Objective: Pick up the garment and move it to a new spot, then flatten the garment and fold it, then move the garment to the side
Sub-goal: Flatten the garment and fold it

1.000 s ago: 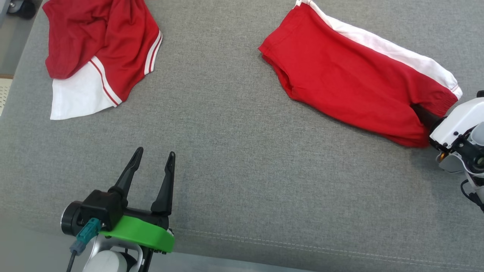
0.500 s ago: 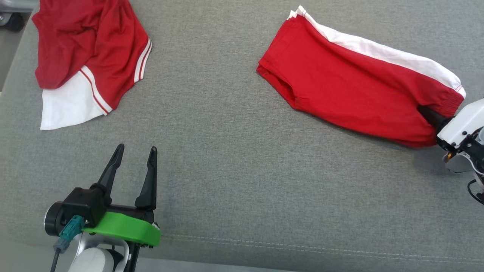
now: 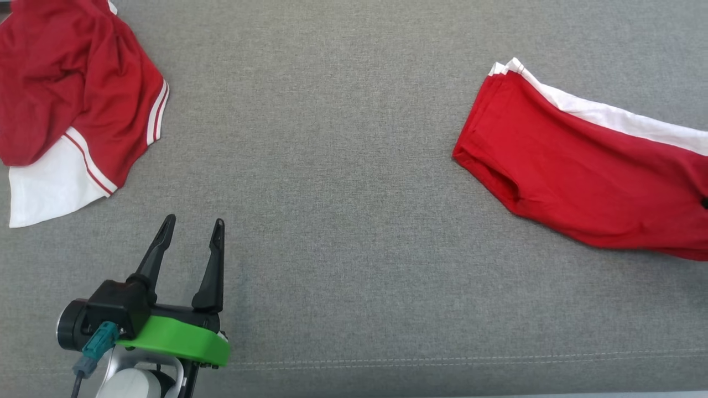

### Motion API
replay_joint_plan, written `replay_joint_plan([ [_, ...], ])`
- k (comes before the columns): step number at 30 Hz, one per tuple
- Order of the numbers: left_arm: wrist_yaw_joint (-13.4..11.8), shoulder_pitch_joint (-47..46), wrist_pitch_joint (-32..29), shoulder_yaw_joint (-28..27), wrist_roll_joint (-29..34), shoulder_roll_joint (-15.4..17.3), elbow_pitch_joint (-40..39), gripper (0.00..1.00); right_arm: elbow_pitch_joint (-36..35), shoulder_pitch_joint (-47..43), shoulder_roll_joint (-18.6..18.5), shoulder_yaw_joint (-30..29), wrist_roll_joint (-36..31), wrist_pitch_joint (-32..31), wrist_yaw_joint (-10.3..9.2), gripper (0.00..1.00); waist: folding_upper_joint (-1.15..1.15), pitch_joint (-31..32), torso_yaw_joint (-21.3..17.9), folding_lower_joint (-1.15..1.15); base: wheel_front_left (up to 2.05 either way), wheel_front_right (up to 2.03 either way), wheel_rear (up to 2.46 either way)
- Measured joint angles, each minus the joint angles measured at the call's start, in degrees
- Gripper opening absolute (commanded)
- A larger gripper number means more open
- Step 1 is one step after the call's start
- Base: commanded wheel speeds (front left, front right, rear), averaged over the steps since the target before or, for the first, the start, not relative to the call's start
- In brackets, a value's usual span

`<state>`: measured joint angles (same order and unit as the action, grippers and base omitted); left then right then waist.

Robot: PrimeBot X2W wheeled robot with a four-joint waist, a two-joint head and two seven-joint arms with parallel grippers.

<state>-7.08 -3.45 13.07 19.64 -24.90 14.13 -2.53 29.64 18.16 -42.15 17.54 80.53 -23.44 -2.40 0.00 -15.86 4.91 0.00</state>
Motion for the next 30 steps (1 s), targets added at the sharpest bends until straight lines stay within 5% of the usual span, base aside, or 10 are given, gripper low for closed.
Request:
replay_joint_plan([
  [13, 0.0, -0.01, -0.43, 1.1, 0.54, -0.38, 0.15, 1.0, -15.59, -0.98, 5.87, -1.43, 5.93, -1.14, 2.97, 0.0, 0.0, 2.04, 0.58, 0.0, 0.0, 0.0, 0.0],
  [22, 0.0, 0.07, -0.69, 2.66, 0.54, -1.91, 0.25, 1.0, -17.55, -0.55, 8.99, -2.7, 5.03, 3.85, -3.05, 0.0, 0.0, 3.12, 4.18, 0.0, 0.0, 0.0, 0.0],
  [30, 0.01, 0.16, -0.94, 3.25, 0.45, -2.67, 0.22, 1.0, -16.07, 1.37, 12.58, -1.92, 2.5, 7.32, -4.75, 0.0, 0.0, 2.6, 8.25, 0.0, 0.0, 0.0, 0.0],
])
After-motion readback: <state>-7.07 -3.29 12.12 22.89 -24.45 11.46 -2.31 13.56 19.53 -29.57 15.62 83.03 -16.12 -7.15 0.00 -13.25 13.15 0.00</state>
